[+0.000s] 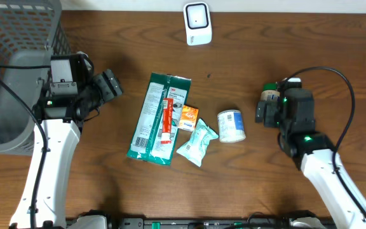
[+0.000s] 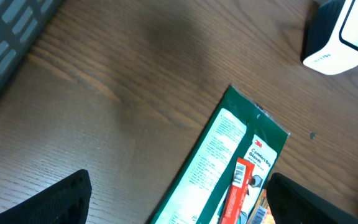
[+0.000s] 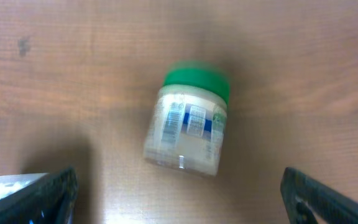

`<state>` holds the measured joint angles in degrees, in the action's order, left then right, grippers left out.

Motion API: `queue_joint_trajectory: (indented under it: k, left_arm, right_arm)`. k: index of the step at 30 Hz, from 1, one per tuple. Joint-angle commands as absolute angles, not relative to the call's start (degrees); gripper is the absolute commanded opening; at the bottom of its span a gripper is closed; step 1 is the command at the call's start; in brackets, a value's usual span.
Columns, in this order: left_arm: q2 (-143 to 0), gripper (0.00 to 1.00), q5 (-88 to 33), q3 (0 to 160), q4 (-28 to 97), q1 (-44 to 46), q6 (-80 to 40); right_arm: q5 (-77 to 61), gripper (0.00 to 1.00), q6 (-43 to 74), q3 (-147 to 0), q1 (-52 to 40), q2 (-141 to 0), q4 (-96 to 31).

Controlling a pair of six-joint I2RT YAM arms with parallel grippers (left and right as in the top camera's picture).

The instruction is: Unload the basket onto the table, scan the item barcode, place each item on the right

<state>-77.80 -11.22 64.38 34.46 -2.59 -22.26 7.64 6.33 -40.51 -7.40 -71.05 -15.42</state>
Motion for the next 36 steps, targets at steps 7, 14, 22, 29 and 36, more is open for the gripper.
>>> queue_joint_trajectory:
  k: [7, 14, 22, 29, 36]
  left_arm:
    - [-77.47, 0.88, -10.66, 65.58, 34.41, -2.83, -21.5]
    - [-77.47, 0.88, -10.66, 65.58, 34.41, -2.83, -21.5]
    - [-77.47, 0.88, -10.66, 65.58, 34.41, -2.83, -21.5]
    - [-77.47, 0.88, -10.66, 65.58, 34.41, -2.83, -21.5]
    - [-77.47, 0.88, -10.66, 65.58, 34.41, -2.83, -21.5]
  right_arm:
    - [1.72, 0.98, 7.29, -88.88, -0.51, -84.93, -59.9]
    - [-11.25, 0.99, 7.18, -118.21, 6.87, -110.74, -85.45]
    - [-21.41, 0.99, 7.25, -119.13, 7.42, -130.5, -86.8]
    - [-22.96, 0.96, 7.22, -119.13, 7.42, -138.96, -86.11]
    - [-20.88, 0.73, 7.25, -119.15, 7.4, -139.79, -84.09]
